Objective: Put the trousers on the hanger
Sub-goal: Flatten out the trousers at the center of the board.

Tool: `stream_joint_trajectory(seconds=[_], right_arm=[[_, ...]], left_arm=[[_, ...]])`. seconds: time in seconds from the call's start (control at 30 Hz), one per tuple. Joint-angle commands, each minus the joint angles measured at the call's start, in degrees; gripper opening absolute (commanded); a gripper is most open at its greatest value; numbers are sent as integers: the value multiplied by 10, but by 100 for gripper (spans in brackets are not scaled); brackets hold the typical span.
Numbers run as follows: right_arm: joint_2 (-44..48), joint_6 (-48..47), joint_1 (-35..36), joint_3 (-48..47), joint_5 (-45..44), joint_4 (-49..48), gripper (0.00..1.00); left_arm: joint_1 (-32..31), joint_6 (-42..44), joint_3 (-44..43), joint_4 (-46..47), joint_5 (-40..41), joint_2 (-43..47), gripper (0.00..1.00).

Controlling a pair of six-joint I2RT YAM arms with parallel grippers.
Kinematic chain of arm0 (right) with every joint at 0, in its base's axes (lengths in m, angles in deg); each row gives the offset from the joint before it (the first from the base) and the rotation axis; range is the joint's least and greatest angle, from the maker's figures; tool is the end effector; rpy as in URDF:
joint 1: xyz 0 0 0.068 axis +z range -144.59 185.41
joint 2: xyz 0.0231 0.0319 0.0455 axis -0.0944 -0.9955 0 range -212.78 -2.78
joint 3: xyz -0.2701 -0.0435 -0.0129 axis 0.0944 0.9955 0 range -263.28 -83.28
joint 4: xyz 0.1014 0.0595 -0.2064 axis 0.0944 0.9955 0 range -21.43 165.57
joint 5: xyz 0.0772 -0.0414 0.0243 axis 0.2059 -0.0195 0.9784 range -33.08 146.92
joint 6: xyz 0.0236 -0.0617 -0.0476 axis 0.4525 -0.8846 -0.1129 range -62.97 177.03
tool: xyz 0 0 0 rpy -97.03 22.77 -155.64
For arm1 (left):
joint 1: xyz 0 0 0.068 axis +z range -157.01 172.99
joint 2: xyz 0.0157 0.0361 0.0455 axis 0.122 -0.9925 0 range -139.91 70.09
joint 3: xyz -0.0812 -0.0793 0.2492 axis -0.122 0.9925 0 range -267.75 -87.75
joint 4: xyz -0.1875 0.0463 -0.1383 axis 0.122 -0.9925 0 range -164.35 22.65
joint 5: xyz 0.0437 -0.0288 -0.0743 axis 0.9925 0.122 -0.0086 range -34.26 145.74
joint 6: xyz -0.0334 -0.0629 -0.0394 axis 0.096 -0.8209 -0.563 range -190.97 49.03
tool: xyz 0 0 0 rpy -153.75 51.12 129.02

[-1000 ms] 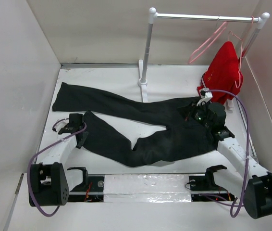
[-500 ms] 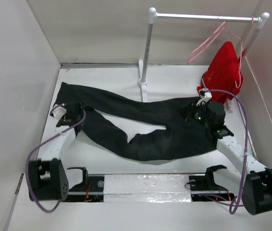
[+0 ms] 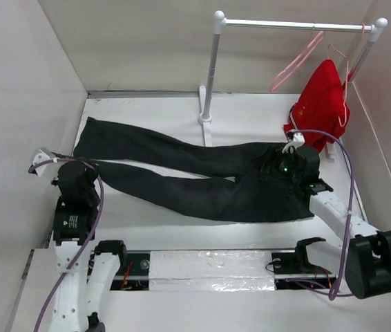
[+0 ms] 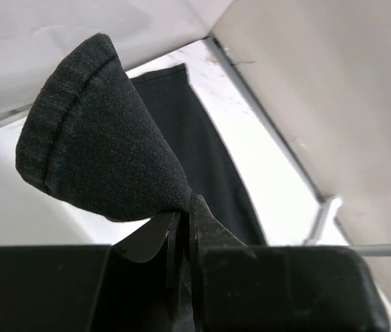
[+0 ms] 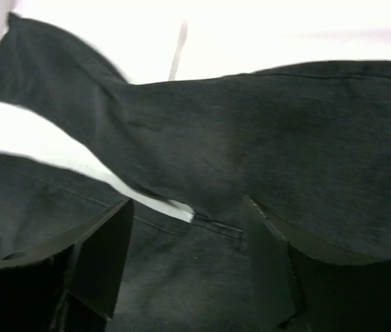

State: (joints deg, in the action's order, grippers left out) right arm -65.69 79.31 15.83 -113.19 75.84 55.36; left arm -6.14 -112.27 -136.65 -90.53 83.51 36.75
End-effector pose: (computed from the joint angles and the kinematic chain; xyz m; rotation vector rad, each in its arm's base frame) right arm 0.2401 0.0674 0.2326 -0.0255 1.9593 0.6961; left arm 0.1284 0.0349 0.3577 -0.9275 1.4125 -0.1163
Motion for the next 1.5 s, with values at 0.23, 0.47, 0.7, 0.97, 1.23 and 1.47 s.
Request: stream_joint_trajectory(seconds=[0.23, 0.47, 0.7, 0.97, 1.23, 1.47], right_arm=[[78, 24, -113, 14, -264, 108, 82], [6, 48, -242, -1, -229, 109, 75], [-126, 42, -258, -62, -70, 101, 63], [-229, 91, -230, -85, 15, 35, 56], [-295, 130, -160, -148, 10, 8, 56], [-202, 85, -163, -175, -105, 79, 74]], left_arm=[[-23, 118, 15, 31, 43, 67, 0], [-72, 166, -11, 40, 22, 90, 0], [-115, 156, 38, 39, 29, 158, 0], [-152, 171, 20, 28, 80, 199, 0], [-165, 179, -11, 25, 122, 221, 0], [-165, 176, 17, 39, 97, 223, 0]])
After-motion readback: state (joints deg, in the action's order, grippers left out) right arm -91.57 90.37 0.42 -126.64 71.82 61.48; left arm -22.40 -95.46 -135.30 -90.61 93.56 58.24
